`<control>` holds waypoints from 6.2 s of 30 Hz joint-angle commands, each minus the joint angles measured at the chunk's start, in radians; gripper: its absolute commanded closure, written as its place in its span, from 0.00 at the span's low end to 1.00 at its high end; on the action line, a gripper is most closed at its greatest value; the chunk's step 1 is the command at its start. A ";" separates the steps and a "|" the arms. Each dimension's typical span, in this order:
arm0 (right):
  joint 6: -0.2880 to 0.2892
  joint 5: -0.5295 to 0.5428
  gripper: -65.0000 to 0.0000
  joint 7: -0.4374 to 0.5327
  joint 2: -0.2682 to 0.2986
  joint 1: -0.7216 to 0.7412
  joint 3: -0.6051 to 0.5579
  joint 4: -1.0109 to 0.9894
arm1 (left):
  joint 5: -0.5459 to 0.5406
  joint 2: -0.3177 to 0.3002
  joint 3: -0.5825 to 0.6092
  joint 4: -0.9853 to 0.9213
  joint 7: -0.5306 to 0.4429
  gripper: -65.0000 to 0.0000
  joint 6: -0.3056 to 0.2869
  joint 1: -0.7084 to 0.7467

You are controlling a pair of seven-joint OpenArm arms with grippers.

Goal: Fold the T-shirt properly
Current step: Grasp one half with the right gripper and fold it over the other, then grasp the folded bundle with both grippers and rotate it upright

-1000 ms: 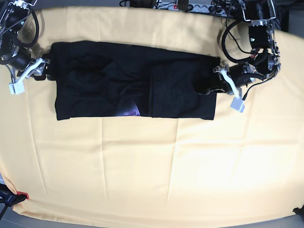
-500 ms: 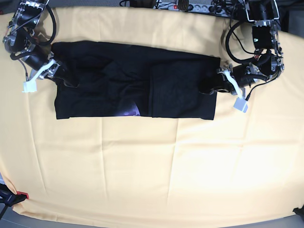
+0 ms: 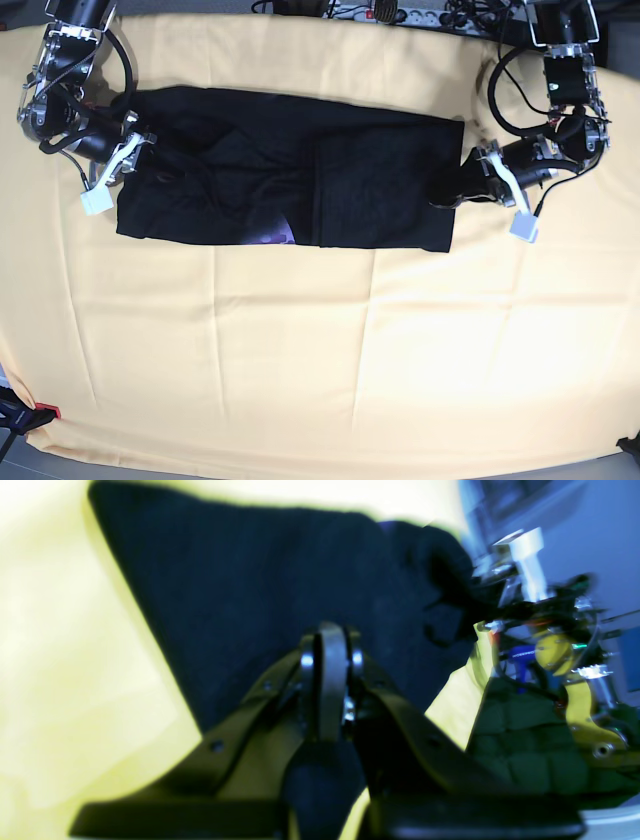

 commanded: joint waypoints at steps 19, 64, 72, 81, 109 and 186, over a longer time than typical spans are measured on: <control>-0.068 0.051 1.00 -0.051 0.225 0.016 0.187 0.343 | -0.034 -0.061 -0.191 0.016 0.034 1.00 -0.026 -0.022; -0.001 -0.237 0.39 0.136 -0.229 0.270 -0.663 0.476 | -0.034 -0.060 -0.188 0.016 0.034 1.00 -0.026 -0.022; -0.001 -0.427 1.00 0.166 -0.225 0.277 -0.427 0.470 | -0.121 -0.067 -0.140 0.031 0.201 1.00 -0.053 -0.027; -0.001 -0.573 1.00 0.357 -0.079 0.335 -0.429 0.199 | -0.121 -0.064 0.248 0.144 0.218 1.00 -0.123 -0.028; -0.001 -0.401 1.00 0.332 0.089 0.396 -0.430 -0.031 | 0.683 -0.071 0.761 0.338 -0.079 1.00 -0.047 -0.124; -0.041 -0.610 1.00 0.425 -0.110 -0.196 -0.212 0.485 | 0.387 -0.209 0.488 0.017 -0.108 1.00 0.058 -0.517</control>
